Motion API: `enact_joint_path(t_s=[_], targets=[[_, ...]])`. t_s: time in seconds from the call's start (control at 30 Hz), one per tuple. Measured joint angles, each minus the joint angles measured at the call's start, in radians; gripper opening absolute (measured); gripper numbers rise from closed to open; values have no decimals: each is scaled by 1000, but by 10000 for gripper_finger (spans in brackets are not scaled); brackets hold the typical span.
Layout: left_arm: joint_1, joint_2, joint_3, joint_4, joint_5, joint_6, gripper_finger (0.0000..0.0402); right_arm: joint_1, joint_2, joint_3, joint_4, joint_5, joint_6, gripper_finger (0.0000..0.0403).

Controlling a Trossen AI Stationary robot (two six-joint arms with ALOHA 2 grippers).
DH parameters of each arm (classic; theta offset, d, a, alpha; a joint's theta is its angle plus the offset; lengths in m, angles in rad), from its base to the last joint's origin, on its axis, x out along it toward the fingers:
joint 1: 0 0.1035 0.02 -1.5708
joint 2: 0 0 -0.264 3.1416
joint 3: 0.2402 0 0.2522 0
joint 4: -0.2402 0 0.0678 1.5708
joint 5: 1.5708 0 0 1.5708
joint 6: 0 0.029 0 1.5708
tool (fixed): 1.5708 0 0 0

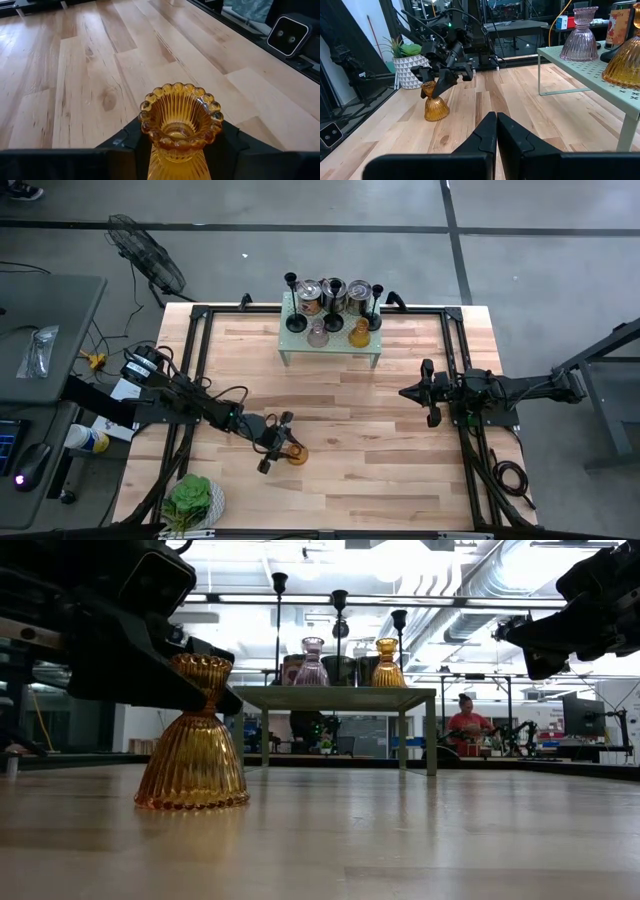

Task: Pick & Place candle stick holders
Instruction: Put the yellow candle holder on the shelf

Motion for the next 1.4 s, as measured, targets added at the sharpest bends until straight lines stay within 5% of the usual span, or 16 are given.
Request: enact_joint_path(t_s=[0.53,0.97,1.4], targets=[[0,0,0,22,-121,-79,135,0,0,0,0,0,0,4],[0,-80,-1,2,-427,-154,137,0,0,0,0,0,0,4],[19,-258,33,-205,-738,-155,136,0,0,0,0,0,0,4]])
